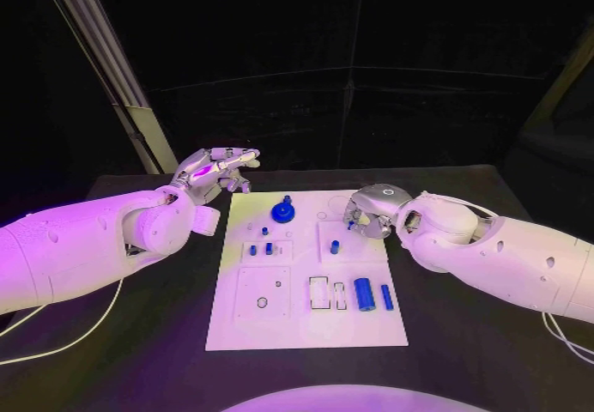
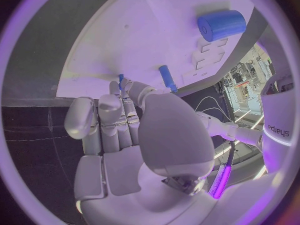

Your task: Assemble the parts on the task board

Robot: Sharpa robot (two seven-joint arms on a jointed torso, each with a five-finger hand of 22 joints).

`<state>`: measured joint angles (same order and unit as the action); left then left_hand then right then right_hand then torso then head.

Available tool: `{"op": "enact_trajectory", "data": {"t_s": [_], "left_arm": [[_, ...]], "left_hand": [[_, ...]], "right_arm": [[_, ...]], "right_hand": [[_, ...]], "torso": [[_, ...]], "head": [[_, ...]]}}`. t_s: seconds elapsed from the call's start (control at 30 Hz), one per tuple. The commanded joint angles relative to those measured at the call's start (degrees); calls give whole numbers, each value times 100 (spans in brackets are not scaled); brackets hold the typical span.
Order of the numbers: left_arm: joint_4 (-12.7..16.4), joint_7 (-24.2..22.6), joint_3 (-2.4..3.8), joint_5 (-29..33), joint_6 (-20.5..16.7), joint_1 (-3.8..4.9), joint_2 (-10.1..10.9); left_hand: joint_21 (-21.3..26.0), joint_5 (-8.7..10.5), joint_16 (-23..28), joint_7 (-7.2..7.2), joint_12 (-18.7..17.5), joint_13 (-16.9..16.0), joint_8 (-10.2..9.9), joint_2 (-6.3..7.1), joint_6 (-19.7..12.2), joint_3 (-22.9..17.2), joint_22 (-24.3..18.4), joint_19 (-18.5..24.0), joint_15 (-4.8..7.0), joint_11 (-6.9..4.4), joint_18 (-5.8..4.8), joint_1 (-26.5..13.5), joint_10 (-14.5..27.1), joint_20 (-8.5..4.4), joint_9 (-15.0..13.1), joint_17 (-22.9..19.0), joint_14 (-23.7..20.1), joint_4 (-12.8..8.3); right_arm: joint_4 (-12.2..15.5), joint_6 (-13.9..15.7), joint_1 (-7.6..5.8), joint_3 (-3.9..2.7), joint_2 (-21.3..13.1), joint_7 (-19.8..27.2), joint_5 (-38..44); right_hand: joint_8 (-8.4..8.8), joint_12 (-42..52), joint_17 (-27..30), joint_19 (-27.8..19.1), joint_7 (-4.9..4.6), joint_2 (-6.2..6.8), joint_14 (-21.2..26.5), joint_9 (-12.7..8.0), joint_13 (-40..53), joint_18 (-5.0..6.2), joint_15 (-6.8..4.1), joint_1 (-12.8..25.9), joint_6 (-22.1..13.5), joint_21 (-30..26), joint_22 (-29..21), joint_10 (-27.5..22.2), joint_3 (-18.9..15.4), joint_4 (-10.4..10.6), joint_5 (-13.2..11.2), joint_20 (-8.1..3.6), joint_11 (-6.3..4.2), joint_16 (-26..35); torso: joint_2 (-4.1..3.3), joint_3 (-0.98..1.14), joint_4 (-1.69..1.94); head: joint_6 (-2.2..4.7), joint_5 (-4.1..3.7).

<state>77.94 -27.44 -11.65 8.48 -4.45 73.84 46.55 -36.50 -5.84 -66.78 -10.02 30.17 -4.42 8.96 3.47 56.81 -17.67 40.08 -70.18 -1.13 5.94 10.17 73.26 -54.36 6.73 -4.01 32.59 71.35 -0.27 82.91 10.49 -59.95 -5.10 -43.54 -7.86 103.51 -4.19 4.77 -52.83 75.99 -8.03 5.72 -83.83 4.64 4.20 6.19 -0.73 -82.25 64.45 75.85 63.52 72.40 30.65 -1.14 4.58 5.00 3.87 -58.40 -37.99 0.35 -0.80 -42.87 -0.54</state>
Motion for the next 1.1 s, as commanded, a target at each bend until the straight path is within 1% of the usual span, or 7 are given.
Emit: {"op": "enact_trajectory", "data": {"t_s": [0.03,0.37,0.53,0.63,0.9,1.0,1.1], "left_arm": [[-9,-85,4,27,-23,8,1],[-25,-96,4,27,-44,8,14],[-27,-101,4,27,-45,8,17],[-24,-105,4,27,-40,8,4],[-23,-104,4,27,-29,8,-47],[-21,-102,4,27,-27,8,-67],[-13,-101,5,27,-28,9,-85]], "left_hand": [[42,39,-2,-15,51,9,38,-10,-19,76,-27,-17,-12,13,30,-102,35,22,10,-17,-33,86],[74,50,-11,-21,90,9,58,-25,-39,175,-57,-37,-16,18,31,-145,56,26,10,-39,-37,162],[77,51,-11,-21,94,10,60,-24,-42,187,-61,-40,-17,17,31,-145,60,26,10,-46,-38,167],[77,51,-11,-21,94,10,60,-24,-42,187,-61,-40,-17,17,31,-145,60,26,10,-46,-38,167],[79,52,-13,-20,97,10,61,-24,-44,193,-63,-41,-17,17,31,-142,62,26,10,-45,-38,168],[79,52,-13,-20,97,10,61,-24,-44,193,-63,-41,-17,17,31,-142,62,26,10,-45,-38,168],[79,52,-13,-20,97,10,61,-24,-44,193,-63,-41,-17,17,31,-142,62,26,10,-45,-38,168]], "right_arm": [[115,516,-11,-4,-75,97,-342],[490,783,-12,-8,-333,155,-571],[840,1033,-11,-12,-396,297,-789],[994,1096,-11,-13,-339,372,-876],[1128,938,36,-12,66,495,-942],[1107,829,127,-11,215,519,-881],[1088,665,273,-9,363,521,-785]], "right_hand": [[20,-28,5,41,-28,-33,-155,-6,-6,-77,-25,42,28,22,4,8,40,8,44,3,8,-34],[26,-38,-3,38,-33,-25,-150,-9,-7,-78,-21,57,26,35,19,5,60,-5,63,6,12,-54],[32,-48,-14,37,-37,-11,-146,-12,-9,-80,-18,56,21,50,35,-1,84,-30,80,9,16,-76],[35,-53,-23,36,-41,-5,-144,-14,-9,-80,-16,54,19,57,44,-3,98,-44,91,11,19,-90],[38,-60,-31,31,-47,-9,-142,-16,-10,-80,-13,56,16,66,51,-5,122,-59,109,14,25,-109],[38,-60,-37,31,-48,-12,-142,-16,-9,-81,-12,57,15,68,52,-5,125,-60,111,15,25,-116],[39,-61,-39,31,-50,-14,-142,-17,-9,-81,-11,60,15,70,55,-5,129,-61,113,16,27,-119]], "torso": [[2,-3,3],[-7,-6,4],[-9,-5,1],[-13,-9,17],[-12,-14,19],[-12,-22,22],[-14,-14,8]], "head": [[-2,-2],[-1,10],[-2,58],[-5,91],[-47,236],[-104,323],[-148,413]]}}
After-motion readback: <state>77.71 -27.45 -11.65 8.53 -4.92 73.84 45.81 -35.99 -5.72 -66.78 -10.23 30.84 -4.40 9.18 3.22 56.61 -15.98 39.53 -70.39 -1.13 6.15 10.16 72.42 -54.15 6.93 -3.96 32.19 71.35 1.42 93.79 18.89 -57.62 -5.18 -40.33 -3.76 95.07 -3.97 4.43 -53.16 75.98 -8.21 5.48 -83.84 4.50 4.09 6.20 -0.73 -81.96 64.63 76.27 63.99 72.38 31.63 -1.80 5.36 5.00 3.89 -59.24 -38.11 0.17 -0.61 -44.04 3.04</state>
